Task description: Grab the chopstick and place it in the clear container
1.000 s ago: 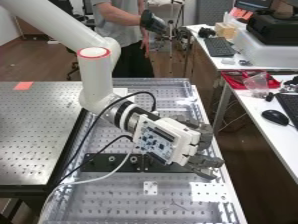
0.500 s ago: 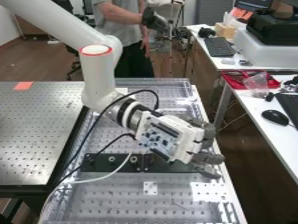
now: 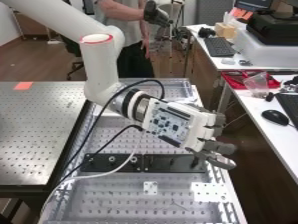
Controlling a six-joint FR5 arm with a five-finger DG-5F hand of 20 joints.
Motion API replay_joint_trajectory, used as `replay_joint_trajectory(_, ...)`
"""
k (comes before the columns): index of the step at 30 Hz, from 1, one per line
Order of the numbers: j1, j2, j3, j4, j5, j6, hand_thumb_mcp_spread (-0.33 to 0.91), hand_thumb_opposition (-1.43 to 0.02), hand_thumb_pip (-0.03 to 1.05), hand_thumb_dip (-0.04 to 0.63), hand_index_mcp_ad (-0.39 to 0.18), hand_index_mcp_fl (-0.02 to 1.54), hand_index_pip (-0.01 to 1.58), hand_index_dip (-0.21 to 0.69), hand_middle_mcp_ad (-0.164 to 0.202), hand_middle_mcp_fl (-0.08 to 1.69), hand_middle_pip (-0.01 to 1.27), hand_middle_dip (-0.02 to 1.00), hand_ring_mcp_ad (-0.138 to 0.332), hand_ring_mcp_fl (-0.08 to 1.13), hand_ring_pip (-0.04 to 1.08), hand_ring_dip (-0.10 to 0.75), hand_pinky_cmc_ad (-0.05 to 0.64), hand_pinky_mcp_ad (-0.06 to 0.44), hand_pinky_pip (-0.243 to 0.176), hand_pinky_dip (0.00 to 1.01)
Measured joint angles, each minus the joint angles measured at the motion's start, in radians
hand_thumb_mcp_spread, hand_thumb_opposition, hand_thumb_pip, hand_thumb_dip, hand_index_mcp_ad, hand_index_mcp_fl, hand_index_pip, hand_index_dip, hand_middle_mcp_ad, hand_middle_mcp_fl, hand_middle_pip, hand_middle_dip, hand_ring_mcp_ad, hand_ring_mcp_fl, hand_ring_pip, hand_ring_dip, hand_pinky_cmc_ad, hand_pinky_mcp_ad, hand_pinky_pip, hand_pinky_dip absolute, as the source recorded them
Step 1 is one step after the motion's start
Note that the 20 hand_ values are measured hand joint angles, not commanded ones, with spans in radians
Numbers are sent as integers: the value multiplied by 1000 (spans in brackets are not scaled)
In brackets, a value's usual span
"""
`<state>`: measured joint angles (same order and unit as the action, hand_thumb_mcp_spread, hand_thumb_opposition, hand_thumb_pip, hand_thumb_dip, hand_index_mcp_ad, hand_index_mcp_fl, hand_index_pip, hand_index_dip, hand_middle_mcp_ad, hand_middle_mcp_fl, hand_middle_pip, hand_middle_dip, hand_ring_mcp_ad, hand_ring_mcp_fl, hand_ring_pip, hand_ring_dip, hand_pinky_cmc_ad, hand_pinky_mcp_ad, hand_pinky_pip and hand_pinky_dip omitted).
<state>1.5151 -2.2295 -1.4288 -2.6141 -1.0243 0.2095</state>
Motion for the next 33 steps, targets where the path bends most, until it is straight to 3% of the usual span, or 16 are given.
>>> replay_joint_trajectory(1, -1, 2, 3, -2, -1, -5, 628, -1084, 508, 250, -129, 1126, 745, 63, -31, 1239, 517, 571, 101, 731, 26, 389, 546, 168, 44, 173)
replay_joint_trajectory(8, -5, 8, 20, -19, -6, -25, 630, -1084, 508, 250, -126, 1129, 737, 68, -23, 1237, 515, 574, 101, 768, 30, 400, 546, 176, 51, 173)
replay_joint_trajectory(11, -6, 9, 29, -27, -11, -33, 630, -1080, 508, 250, -126, 1138, 728, 70, -21, 1239, 518, 574, 99, 721, 24, 401, 546, 176, 51, 173)
replay_joint_trajectory(15, -6, 12, 43, -43, -17, -45, 627, -1080, 508, 250, -126, 1138, 731, 72, -21, 1239, 518, 574, 103, 785, 31, 401, 546, 178, 59, 176)
replay_joint_trajectory(21, -2, 36, 49, -56, -33, -94, 627, -1080, 508, 250, -124, 1140, 731, 72, -19, 1237, 518, 574, 101, 754, 26, 389, 546, 178, 56, 176)
replay_joint_trajectory(33, 35, 168, -51, -53, -55, -189, 627, -1080, 508, 250, -126, 1138, 733, 79, -23, 1241, 518, 574, 101, 775, 28, 389, 546, 178, 59, 176)
